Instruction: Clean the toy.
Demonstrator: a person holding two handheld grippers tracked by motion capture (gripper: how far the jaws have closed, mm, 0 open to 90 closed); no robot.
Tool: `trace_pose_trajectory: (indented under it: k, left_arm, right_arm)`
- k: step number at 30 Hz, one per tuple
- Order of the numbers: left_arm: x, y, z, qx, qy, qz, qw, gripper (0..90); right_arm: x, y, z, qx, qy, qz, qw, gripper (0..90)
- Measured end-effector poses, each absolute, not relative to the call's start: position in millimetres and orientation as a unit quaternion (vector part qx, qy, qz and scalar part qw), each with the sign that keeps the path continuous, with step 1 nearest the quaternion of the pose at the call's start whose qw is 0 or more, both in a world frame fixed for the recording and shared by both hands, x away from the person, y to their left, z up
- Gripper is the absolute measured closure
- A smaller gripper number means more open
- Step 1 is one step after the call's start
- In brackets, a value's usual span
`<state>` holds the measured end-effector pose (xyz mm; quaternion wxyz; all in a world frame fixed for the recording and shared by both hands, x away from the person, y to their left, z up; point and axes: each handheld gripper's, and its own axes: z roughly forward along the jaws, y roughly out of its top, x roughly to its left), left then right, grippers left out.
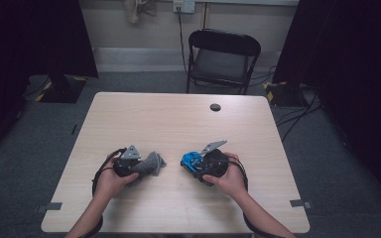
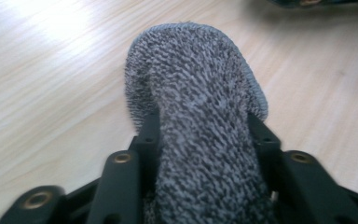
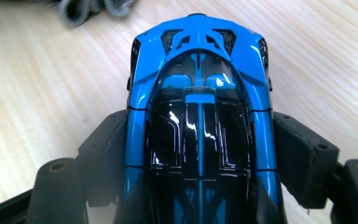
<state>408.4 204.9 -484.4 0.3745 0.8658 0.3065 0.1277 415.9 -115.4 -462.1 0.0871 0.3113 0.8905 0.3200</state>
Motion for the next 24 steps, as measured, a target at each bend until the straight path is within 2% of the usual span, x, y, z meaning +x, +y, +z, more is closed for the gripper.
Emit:
trace_pose_trajectory:
  k: [3, 10, 13, 19, 24]
  left_arm:
    - [416.3, 197.3, -474.0, 0.847, 0.316, 0.13, 0.406, 66.2]
    - [441.6, 175.1, -469.8, 0.842, 0.333, 0.121, 0.407, 67.4]
    - [443.7, 165.3, -468.2, 0.845, 0.32, 0.121, 0.41, 67.3]
    - [437.4, 157.8, -467.5, 0.853, 0.284, 0.087, 0.429, 67.6]
    - [430.0, 158.5, -465.2, 0.865, 0.271, 0.09, 0.412, 67.5]
  right_arm:
    - [412.4, -110.9, -458.1, 0.299, 0.894, 0.324, 0.084, 26.3]
    - [404.4, -97.1, -445.3, 0.27, 0.896, 0.344, 0.073, 26.3]
    - [402.1, -91.0, -441.9, 0.261, 0.897, 0.35, 0.065, 26.3]
    - [406.7, -88.0, -444.3, 0.264, 0.898, 0.345, 0.07, 26.3]
    - [408.6, -91.3, -448.0, 0.268, 0.899, 0.338, 0.075, 26.3]
